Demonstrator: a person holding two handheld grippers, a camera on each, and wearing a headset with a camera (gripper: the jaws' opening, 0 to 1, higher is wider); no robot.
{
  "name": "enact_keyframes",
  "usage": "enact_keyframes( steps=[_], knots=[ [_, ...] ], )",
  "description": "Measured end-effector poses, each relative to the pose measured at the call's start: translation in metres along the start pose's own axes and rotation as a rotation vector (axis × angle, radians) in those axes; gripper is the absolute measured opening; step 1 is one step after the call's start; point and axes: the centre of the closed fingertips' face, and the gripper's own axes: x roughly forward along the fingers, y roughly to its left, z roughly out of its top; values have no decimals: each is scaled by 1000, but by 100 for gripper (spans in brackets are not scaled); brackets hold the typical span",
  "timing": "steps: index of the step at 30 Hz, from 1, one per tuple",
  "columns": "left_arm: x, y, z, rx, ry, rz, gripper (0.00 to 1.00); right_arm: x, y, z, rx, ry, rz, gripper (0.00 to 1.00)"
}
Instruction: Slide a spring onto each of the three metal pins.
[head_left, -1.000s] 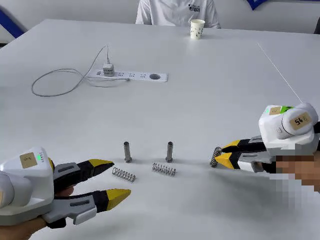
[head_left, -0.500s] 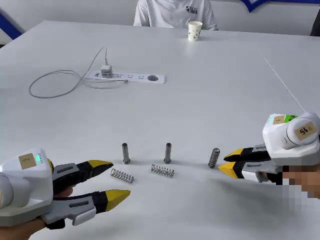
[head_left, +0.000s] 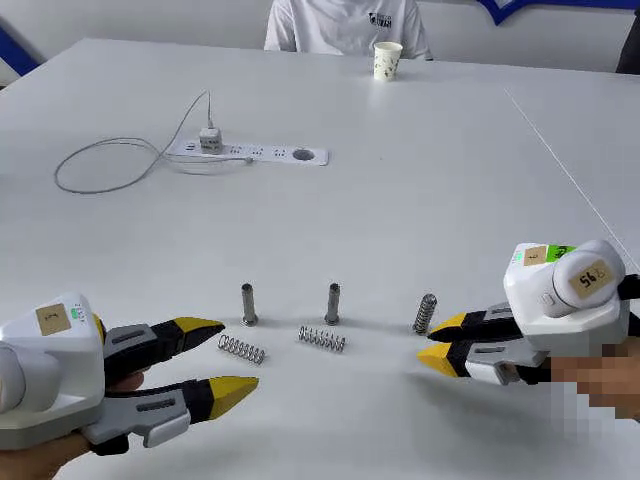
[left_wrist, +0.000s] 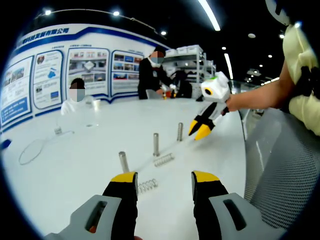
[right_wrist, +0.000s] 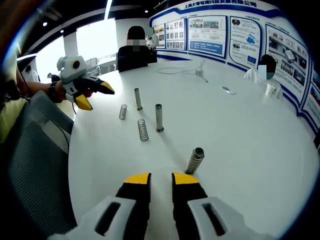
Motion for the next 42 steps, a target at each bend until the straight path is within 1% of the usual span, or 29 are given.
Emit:
enact_keyframes(
  steps=[8, 16, 21, 33, 38, 42],
  knots=[
    [0, 0, 0, 0, 0, 0, 44, 10, 13, 9, -30, 3, 38, 17],
    [1, -1, 0, 2, 3, -2, 44, 24, 24, 26, -69, -7, 72, 17],
    [1, 0, 0, 1, 3, 1, 44, 33, 28, 33, -85, -11, 86, 17],
    [2, -2, 0, 1, 7, -1, 43, 54, 30, 44, -94, -14, 98, 17],
    [2, -3, 0, 2, 9, -2, 43, 64, 31, 43, -93, -6, 107, 17],
    [0, -1, -1, 1, 11, 2, 43, 69, 31, 43, -91, -1, 110, 17]
  ],
)
